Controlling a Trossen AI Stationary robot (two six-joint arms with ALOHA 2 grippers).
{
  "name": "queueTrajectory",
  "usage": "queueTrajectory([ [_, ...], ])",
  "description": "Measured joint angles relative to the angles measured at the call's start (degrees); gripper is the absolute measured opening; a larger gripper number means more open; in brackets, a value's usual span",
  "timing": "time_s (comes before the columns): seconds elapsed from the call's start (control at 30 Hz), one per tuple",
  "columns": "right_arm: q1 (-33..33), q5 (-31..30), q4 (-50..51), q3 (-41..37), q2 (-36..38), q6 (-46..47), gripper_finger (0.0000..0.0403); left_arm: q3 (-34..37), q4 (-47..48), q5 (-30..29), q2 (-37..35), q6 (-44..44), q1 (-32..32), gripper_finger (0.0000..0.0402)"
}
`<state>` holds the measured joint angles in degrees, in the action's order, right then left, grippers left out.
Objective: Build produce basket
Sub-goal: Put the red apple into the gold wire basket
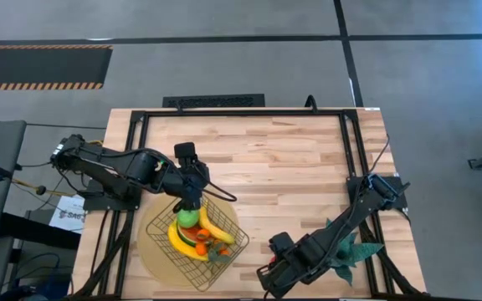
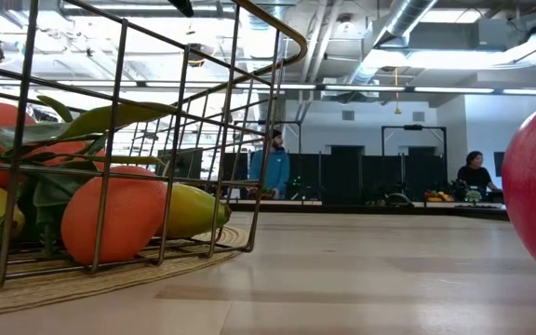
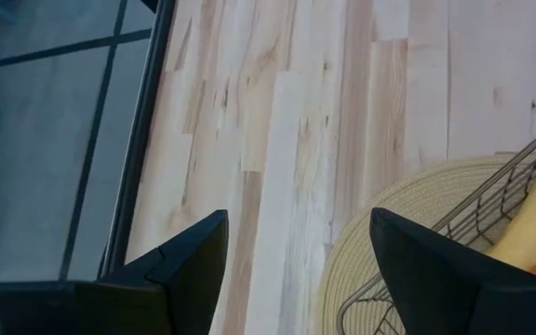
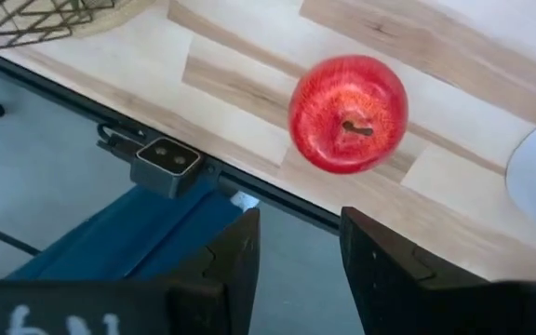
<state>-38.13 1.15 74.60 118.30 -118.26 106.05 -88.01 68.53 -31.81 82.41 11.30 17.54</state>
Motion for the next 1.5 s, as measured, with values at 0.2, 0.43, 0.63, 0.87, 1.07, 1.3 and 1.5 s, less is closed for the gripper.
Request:
queueTrajectory([
  [0.2, 0.07, -0.11, 0.62, -0.58, -0.16, -0.02, 0.0165, 0.00, 0.00, -0.02, 0.00, 0.35, -0.02, 0.0249],
  [0.43, 0.02, 0.13, 1.31, -4.24, -0.98, 0.29, 0.0164, 0.00, 0.00, -0.02, 0.00, 0.40, -0.02, 0.0249],
  [0.63, -0.06, 1.21, 2.09, -6.70, -1.05, 0.42, 0.0162, 0.00, 0.00, -0.03, 0.00, 0.44, -0.02, 0.0249],
  [0.87, -0.08, 0.96, -2.46, -9.95, -1.07, 0.46, 0.0162, 0.00, -0.01, -0.07, 0.02, 0.47, -0.02, 0.0249],
  [1.07, -0.08, 0.92, -4.04, -11.66, -1.05, 0.44, 0.0160, 0.00, -0.02, -0.09, 0.02, 0.47, -0.02, 0.0249],
  [1.3, -0.42, 0.90, -6.44, -14.19, -1.07, 1.14, 0.0159, 0.00, 0.00, -0.09, 0.02, 0.47, -0.02, 0.0249],
  [1.5, -0.57, 0.81, -7.51, -15.48, -1.07, 1.93, 0.0159, 0.00, 0.00, -0.09, 0.04, 0.47, -0.02, 0.0249],
])
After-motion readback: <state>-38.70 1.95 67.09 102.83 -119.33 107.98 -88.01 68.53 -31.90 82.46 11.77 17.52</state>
